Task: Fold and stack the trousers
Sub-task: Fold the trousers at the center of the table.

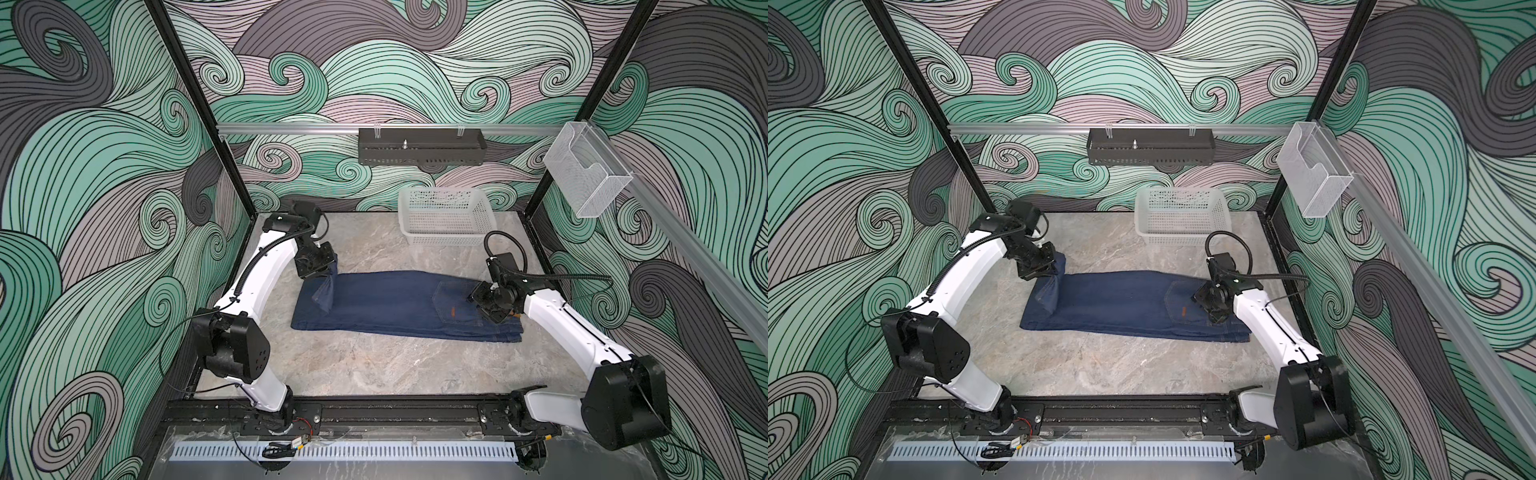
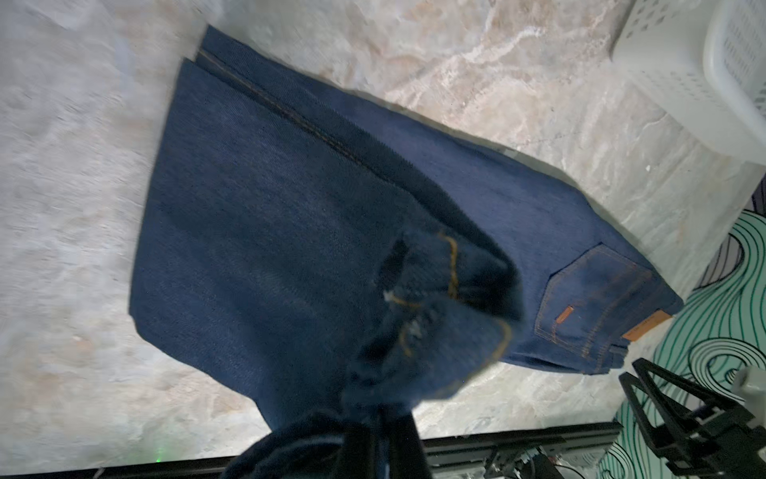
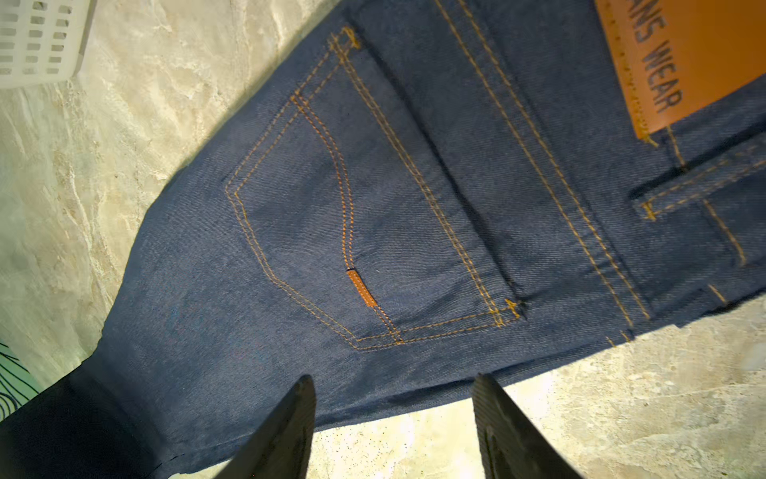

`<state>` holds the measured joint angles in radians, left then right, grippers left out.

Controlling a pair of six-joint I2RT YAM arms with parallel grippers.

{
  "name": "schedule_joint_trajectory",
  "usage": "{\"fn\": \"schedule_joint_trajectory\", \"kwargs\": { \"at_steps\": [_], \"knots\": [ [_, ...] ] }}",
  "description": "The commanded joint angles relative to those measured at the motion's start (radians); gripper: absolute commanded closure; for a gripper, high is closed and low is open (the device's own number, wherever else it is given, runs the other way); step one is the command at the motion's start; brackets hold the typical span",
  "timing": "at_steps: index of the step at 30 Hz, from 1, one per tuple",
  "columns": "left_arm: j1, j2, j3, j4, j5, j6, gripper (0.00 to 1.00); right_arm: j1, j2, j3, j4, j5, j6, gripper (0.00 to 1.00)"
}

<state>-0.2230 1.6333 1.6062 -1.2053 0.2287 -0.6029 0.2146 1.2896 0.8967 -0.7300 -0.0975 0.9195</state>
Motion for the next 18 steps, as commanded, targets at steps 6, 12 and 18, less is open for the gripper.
{"fn": "schedule_joint_trajectory", "kwargs": {
  "at_steps": [6,12,18],
  "knots": [
    [-0.156,0.095,-0.042,0.246,0.028,-0.257,1.0,-0.03,-0.034,-0.025,-0.032,-0.01,-0.029,0.38],
    [-0.239,0.175,-0.021,0.327,0.014,-0.337,1.0,-0.057,-0.045,-0.038,-0.038,-0.017,-0.044,0.38],
    [-0.291,0.25,-0.007,0.388,0.02,-0.392,1.0,-0.078,-0.047,-0.05,-0.037,-0.022,-0.053,0.38]
  ]
}}
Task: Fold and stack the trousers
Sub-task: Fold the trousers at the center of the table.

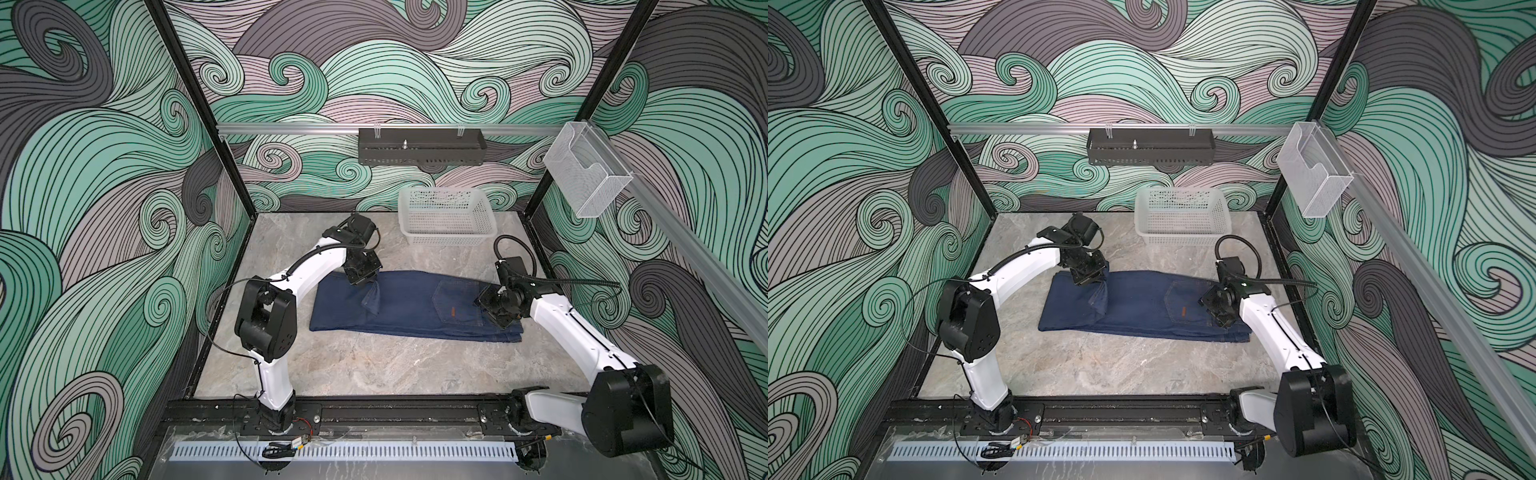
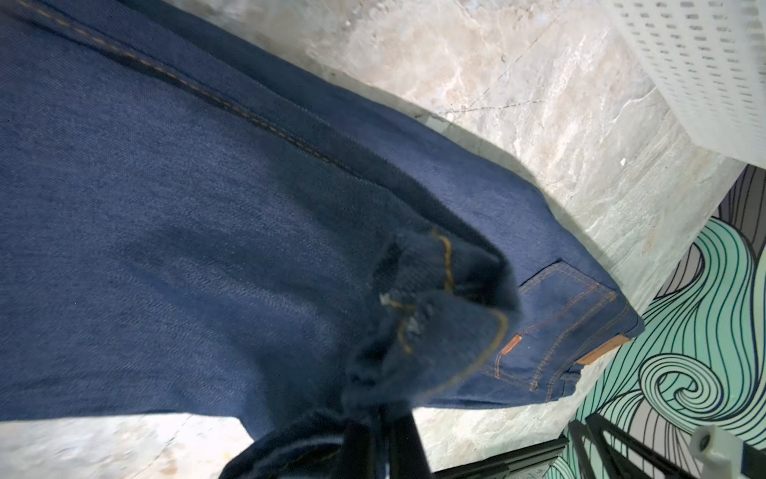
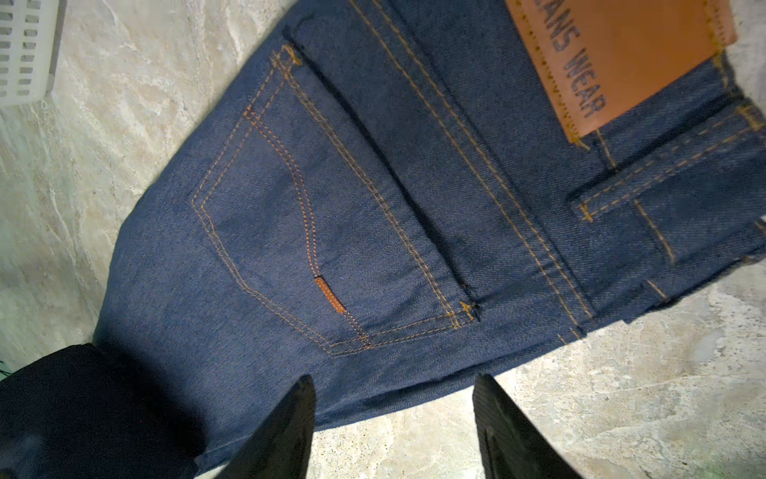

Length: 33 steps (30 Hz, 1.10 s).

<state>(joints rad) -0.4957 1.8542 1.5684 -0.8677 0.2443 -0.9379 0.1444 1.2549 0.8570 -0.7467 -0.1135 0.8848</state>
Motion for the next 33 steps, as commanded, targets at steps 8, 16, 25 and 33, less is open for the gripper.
{"fn": "schedule_joint_trajectory", "kwargs": {
  "at_steps": [8,16,25,33],
  "knots": [
    [-0.059,0.119,0.057,0.081,0.013,-0.08,1.0,-0.02,-0.009,-0.021,-0.02,-0.016,-0.026,0.38],
    [-0.079,0.172,0.067,0.112,0.033,-0.102,1.0,-0.028,-0.014,-0.024,-0.022,-0.017,-0.032,0.38],
    [-0.108,0.174,0.187,0.069,0.085,-0.022,0.6,-0.032,-0.023,-0.021,-0.029,0.0,-0.047,0.37],
    [-0.082,0.048,0.36,-0.155,0.009,0.172,0.2,-0.031,-0.007,0.013,-0.042,-0.003,-0.057,0.35]
  ]
}}
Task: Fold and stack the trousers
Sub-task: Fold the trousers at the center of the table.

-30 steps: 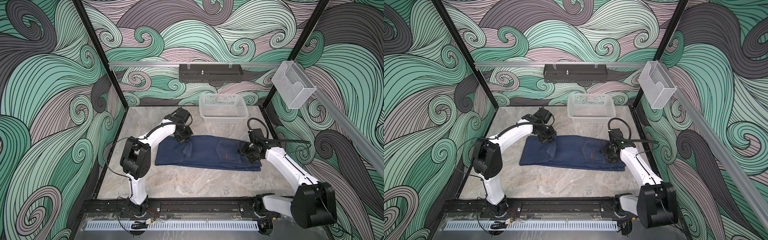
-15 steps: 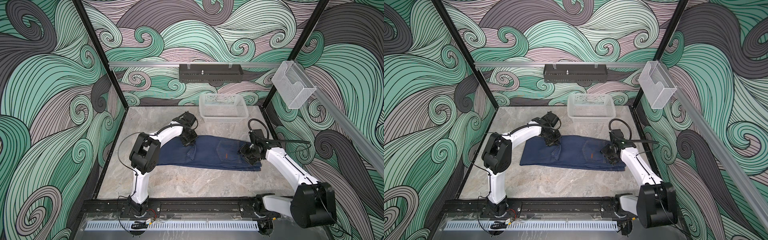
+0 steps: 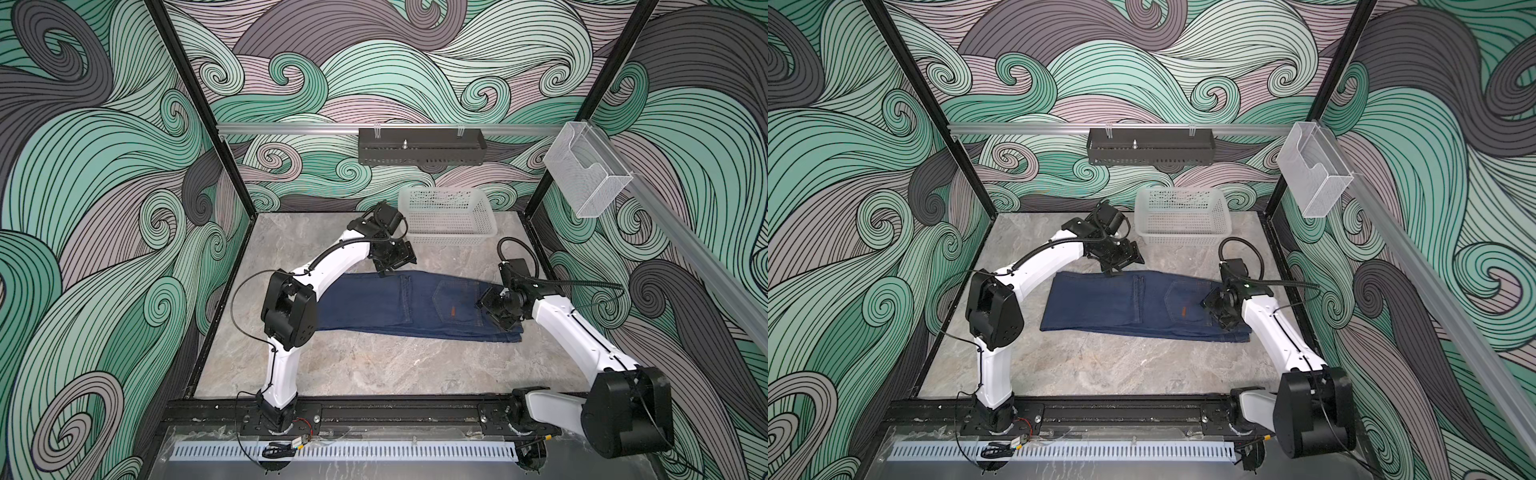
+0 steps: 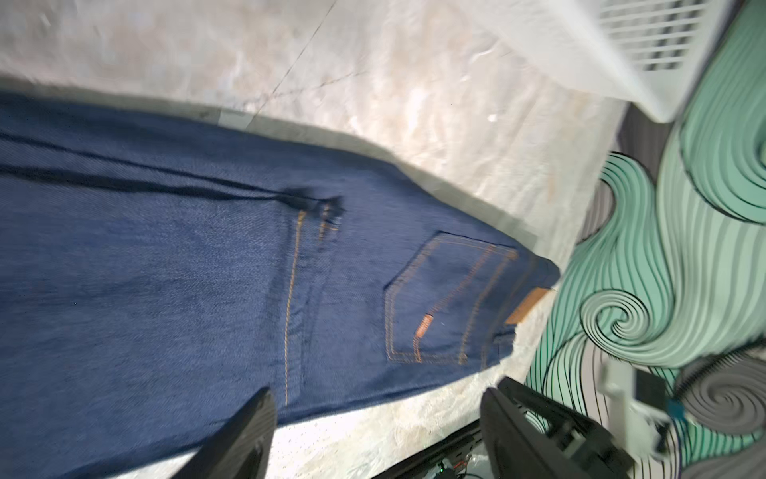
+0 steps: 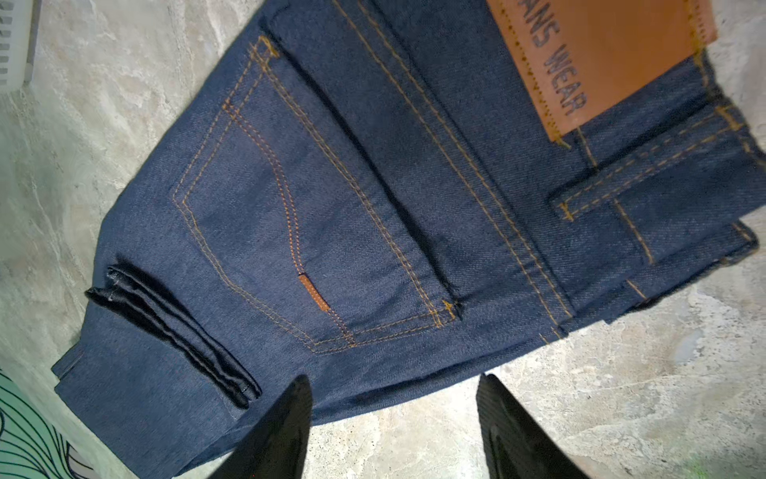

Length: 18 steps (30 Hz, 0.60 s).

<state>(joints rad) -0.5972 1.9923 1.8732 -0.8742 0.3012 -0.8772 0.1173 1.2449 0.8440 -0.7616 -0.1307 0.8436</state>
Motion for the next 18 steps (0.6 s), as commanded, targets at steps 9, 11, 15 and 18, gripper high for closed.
{"fn": "schedule_joint_trajectory", "kwargs": {
  "at_steps": [9,11,15,18],
  "knots": [
    [0.37,-0.206,-0.193,-0.273,-0.095,0.391,0.17,0.014,-0.005,0.04,-0.039,0.018,-0.015,0.36],
    [0.455,-0.176,-0.21,-0.321,-0.098,0.456,0.16,0.018,-0.006,0.037,-0.04,0.018,-0.021,0.36],
    [0.572,-0.142,-0.29,-0.313,-0.087,0.544,0.17,0.018,-0.017,0.025,-0.046,0.028,-0.03,0.36],
    [0.617,-0.116,-0.36,-0.286,-0.052,0.579,0.2,0.017,-0.029,0.014,-0.05,0.032,-0.035,0.36]
  ]
}}
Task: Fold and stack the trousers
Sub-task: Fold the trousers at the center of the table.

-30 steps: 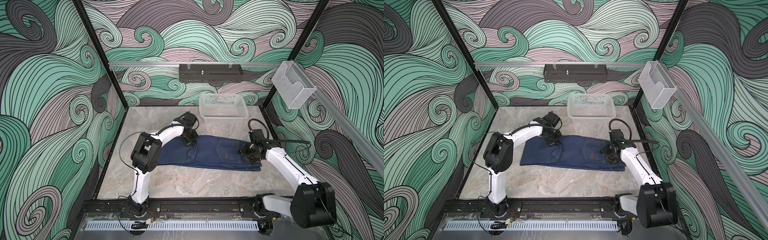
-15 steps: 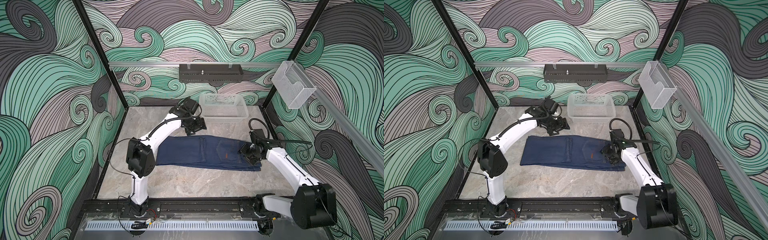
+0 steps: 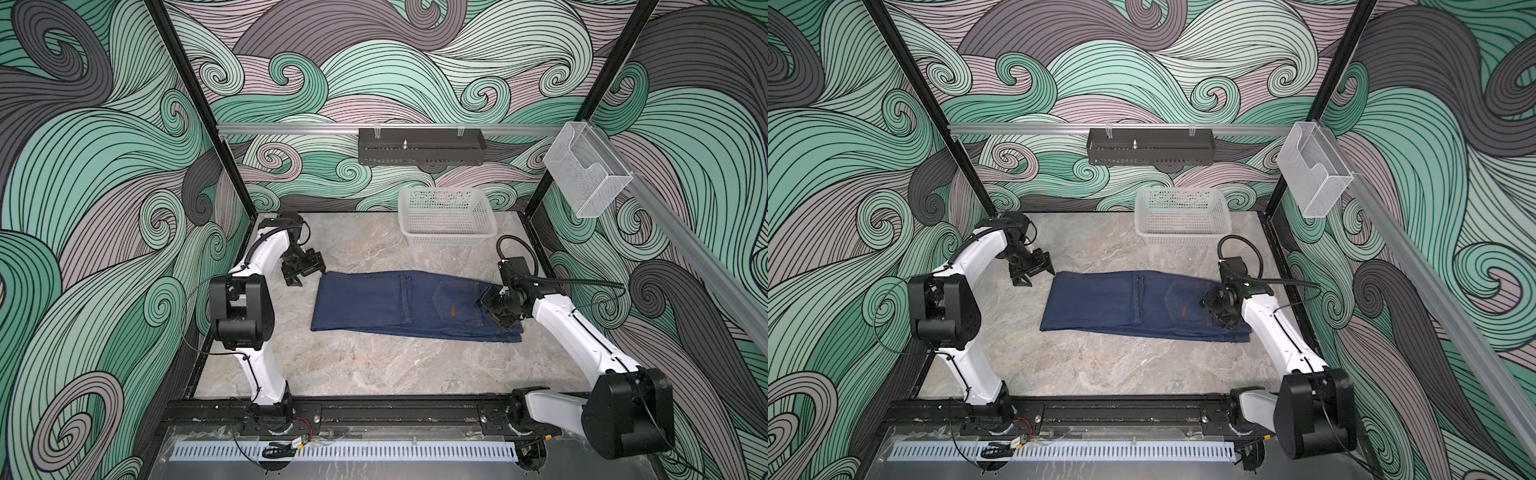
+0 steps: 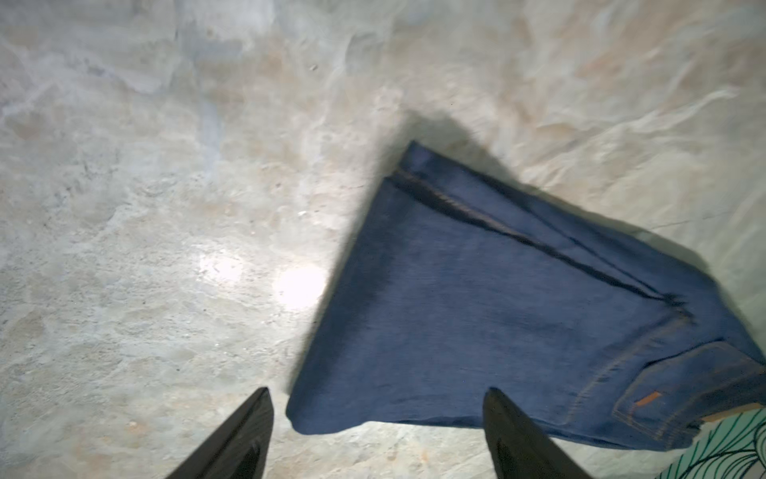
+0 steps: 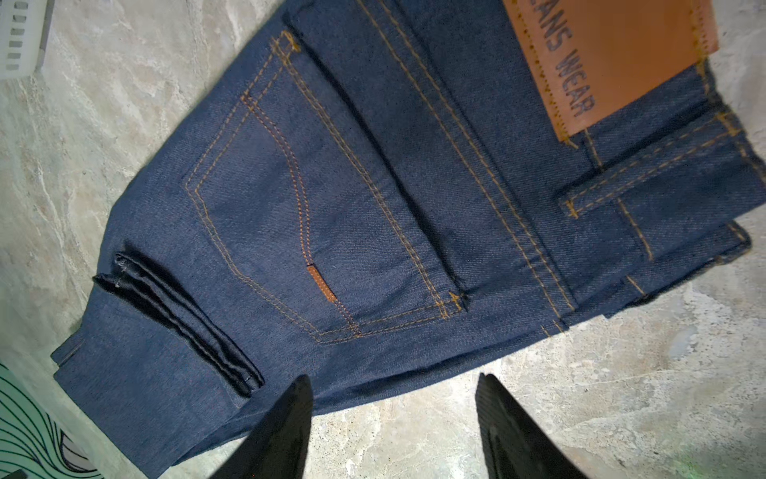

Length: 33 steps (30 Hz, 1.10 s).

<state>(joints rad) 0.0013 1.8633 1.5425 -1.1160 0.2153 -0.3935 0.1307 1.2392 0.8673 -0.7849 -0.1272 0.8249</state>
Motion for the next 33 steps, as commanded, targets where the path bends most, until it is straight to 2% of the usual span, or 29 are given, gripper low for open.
{"fn": "schedule_joint_trajectory", "kwargs": {
  "at_steps": [1,5,9,18,27,33],
  "knots": [
    [0.03,0.021,-0.048,-0.034,0.042,0.105,0.2,0.004,-0.027,-0.012,-0.026,0.029,-0.017,0.36],
    [0.083,0.059,-0.124,-0.006,0.131,0.151,0.27,0.004,-0.039,-0.024,-0.026,0.031,-0.023,0.36],
    [0.1,0.079,-0.164,0.009,0.168,0.189,0.28,0.004,-0.044,-0.037,-0.02,0.033,-0.021,0.36],
    [0.109,0.139,-0.17,0.01,0.215,0.228,0.41,0.004,-0.057,-0.049,-0.019,0.042,-0.012,0.36],
    [0.105,0.192,-0.18,0.033,0.243,0.227,0.42,0.005,-0.066,-0.075,-0.009,0.032,-0.004,0.36],
    [0.079,0.206,-0.192,0.042,0.275,0.226,0.52,0.004,-0.063,-0.072,-0.007,0.032,-0.007,0.36]
  ]
}}
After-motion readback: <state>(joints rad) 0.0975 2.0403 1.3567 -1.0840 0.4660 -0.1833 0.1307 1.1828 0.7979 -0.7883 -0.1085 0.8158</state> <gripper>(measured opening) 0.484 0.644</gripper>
